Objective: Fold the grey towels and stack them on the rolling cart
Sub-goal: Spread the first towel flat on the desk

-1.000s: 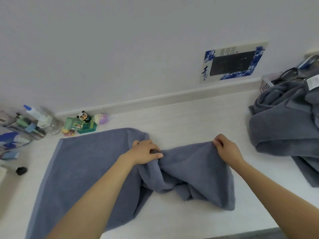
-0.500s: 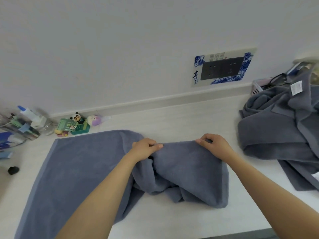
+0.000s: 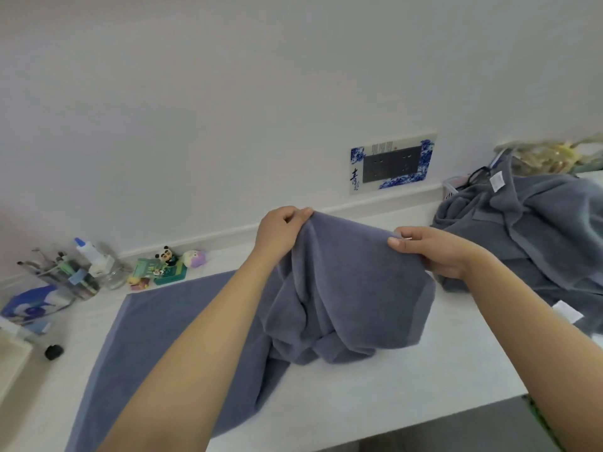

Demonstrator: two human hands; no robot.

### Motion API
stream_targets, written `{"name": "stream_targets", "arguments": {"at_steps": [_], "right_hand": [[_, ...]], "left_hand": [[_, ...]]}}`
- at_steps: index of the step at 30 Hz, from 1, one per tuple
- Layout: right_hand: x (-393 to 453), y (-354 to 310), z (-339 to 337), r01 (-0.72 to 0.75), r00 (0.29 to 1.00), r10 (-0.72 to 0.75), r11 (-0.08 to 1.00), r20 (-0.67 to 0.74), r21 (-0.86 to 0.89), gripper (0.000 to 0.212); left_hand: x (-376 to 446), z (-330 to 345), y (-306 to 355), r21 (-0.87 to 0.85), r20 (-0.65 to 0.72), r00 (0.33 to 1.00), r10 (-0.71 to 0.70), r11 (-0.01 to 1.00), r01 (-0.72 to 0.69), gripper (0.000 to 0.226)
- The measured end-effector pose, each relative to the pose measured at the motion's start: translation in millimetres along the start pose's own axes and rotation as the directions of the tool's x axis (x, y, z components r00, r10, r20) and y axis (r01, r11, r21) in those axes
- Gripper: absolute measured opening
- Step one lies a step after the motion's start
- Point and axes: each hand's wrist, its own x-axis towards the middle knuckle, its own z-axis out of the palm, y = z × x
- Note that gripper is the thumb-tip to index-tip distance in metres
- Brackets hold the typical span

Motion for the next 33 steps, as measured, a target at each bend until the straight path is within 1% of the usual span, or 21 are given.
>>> {"name": "stream_targets", "arguments": {"at_steps": [5,8,9,10,11,12,13,14,16,18,19,20,22,23,24,25,26,28,31,32,33], "right_hand": [[-38,-13,1,0.045,0.997,-0.035,0.988,-0.065,0.145,0.022],[-60,-24,-5,0.064,0.991,-0.025,0.953,-0.132,0.296,0.024],[-63,-27,-10,0.070,0.981,-0.013,0.953,-0.191,0.293,0.028],[-65,-32,-13,0.073,0.960,0.003,0.962,-0.279,0.264,0.033],[-60,-33,-21,0.097,0.920,0.001,0.969,-0.392,0.229,0.036],[-62,-40,-22,0.129,0.864,-0.024,0.976,-0.503,0.174,0.038],[-59,-47,-29,0.166,0.837,-0.034,0.967,-0.547,0.195,0.037],[-51,-52,-40,0.190,0.832,-0.024,0.951,-0.555,0.244,0.036],[-36,-54,-71,0.211,0.887,-0.013,0.900,-0.461,0.381,0.033],[-10,-49,-105,0.131,0.928,0.045,0.890,-0.371,0.436,0.029],[9,-40,-124,0.093,0.916,0.080,0.910,-0.392,0.403,0.025],[29,-31,-140,0.054,0.885,0.120,0.933,-0.449,0.355,0.023],[73,-8,-172,-0.045,0.829,0.114,0.989,-0.548,0.138,0.030],[91,5,-183,-0.100,0.822,0.074,0.995,-0.565,-0.016,0.031],[113,20,-197,-0.166,0.826,0.049,0.973,-0.562,-0.158,0.029],[124,31,-200,-0.204,0.830,0.025,0.943,-0.557,-0.262,0.026],[135,42,-203,-0.221,0.841,0.014,0.921,-0.540,-0.320,0.023],[158,60,-209,-0.226,0.858,-0.012,0.889,-0.513,-0.399,0.020],[180,79,-210,-0.204,0.870,-0.078,0.842,-0.487,-0.499,0.015],[187,84,-211,-0.208,0.866,-0.099,0.819,-0.489,-0.534,0.013],[192,88,-211,-0.228,0.861,-0.115,0.783,-0.495,-0.579,0.014]], "left_hand": [[-14,6,22,-0.022,-0.044,0.997,0.062,0.998,-0.063,0.048],[-15,12,35,-0.040,-0.066,0.993,0.093,0.995,-0.096,0.045],[-14,15,42,-0.050,-0.075,0.992,0.105,0.993,-0.109,0.044],[-10,20,49,-0.060,-0.086,0.989,0.120,0.990,-0.125,0.043],[-7,23,56,-0.070,-0.096,0.986,0.133,0.988,-0.140,0.043],[-2,27,63,-0.080,-0.106,0.984,0.142,0.985,-0.150,0.043],[5,32,71,-0.085,-0.112,0.983,0.144,0.984,-0.154,0.043],[13,39,77,-0.080,-0.112,0.984,0.139,0.986,-0.149,0.044],[38,58,84,-0.043,-0.110,0.987,0.115,0.992,-0.120,0.045],[71,85,82,0.034,-0.099,0.992,0.073,0.997,-0.069,0.044],[85,100,77,0.078,-0.092,0.995,0.045,0.996,-0.038,0.043],[100,116,69,0.109,-0.081,0.997,0.011,0.994,-0.002,0.043],[126,155,48,0.119,-0.044,0.996,-0.078,0.989,0.083,0.043],[133,171,38,0.116,-0.021,0.993,-0.117,0.986,0.118,0.041],[143,195,26,0.104,0.003,0.987,-0.159,0.982,0.158,0.037],[144,207,17,0.099,0.031,0.983,-0.183,0.979,0.179,0.033],[143,219,9,0.083,0.075,0.974,-0.212,0.975,0.206,0.028],[145,243,-3,0.063,0.146,0.951,-0.274,0.962,0.267,0.022],[147,260,-18,0.069,0.163,0.949,-0.270,0.963,0.262,0.022],[149,263,-22,0.058,0.170,0.944,-0.283,0.959,0.278,0.020],[149,265,-24,0.035,0.203,0.935,-0.292,0.956,0.291,0.013]]}}
